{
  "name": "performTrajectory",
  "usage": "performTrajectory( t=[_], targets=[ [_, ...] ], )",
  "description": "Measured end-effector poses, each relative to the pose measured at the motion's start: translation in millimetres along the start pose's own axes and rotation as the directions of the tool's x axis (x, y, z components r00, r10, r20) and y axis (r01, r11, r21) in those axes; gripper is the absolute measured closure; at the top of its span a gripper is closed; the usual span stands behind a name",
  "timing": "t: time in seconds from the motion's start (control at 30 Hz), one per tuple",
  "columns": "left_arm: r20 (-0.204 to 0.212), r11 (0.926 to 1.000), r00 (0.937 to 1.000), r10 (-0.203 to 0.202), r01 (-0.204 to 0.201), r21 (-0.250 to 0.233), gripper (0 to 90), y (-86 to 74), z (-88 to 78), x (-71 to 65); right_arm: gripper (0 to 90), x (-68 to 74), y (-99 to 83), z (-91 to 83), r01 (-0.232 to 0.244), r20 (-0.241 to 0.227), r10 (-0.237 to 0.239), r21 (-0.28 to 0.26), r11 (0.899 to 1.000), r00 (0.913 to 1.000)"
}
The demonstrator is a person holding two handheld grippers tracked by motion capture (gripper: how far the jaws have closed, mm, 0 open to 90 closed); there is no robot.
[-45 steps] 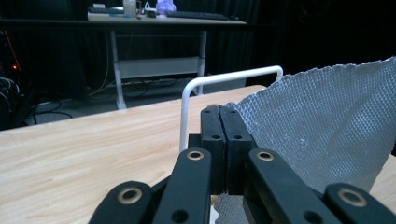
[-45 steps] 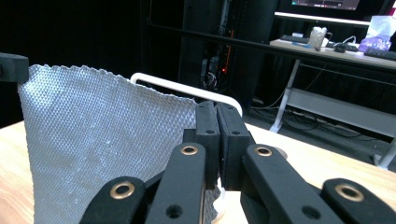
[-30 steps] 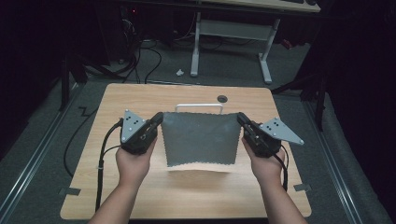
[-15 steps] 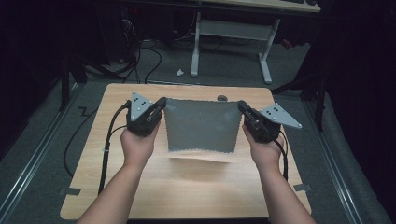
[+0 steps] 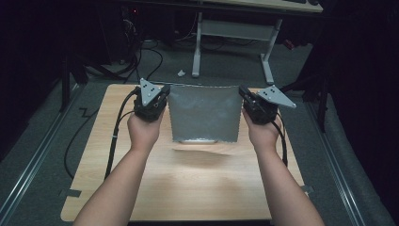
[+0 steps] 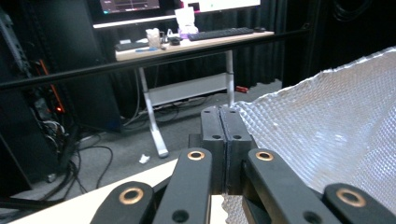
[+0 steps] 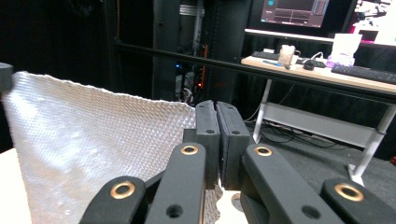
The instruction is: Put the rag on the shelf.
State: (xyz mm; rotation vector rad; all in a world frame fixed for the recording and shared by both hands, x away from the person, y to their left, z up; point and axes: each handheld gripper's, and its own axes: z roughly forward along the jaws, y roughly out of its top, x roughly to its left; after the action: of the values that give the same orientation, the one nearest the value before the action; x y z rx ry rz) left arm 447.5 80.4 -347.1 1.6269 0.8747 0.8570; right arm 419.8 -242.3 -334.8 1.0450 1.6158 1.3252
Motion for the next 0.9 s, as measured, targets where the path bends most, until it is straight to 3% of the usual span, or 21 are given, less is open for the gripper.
performTrajectory(
  t=[0.07,0.23,0.53,0.7,0.9],
  targets=[
    [-0.005,1.0000,1.0000,-0.002,0.002,0.000,89.7,-1.6,5.5,1.4,89.4,-4.5,-1.5,8.3,-0.025,-0.006,0.025,0.002,1.000,0.9997],
    [-0.036,0.9996,0.9991,0.021,-0.021,0.020,89.7,-3.2,18.7,2.3,89.4,-8.9,-2.2,23.6,-0.015,0.000,0.015,0.029,0.999,0.9999],
    [-0.073,0.9979,0.9953,0.064,-0.064,0.000,89.7,12.7,25.1,8.4,89.3,-9.3,6.5,27.8,-0.007,-0.008,0.007,0.004,1.000,0.9999],
    [-0.074,0.9986,0.9959,0.053,-0.053,0.009,89.7,18.8,33.4,14.0,89.3,-8.0,2.7,34.2,0.009,-0.009,-0.008,0.034,0.999,0.9999],
    [-0.058,0.9982,0.9977,0.036,-0.033,0.051,89.7,5.6,45.9,16.9,89.3,-10.7,-5.1,44.1,0.034,0.002,-0.035,0.068,0.997,0.9994]
  ],
)
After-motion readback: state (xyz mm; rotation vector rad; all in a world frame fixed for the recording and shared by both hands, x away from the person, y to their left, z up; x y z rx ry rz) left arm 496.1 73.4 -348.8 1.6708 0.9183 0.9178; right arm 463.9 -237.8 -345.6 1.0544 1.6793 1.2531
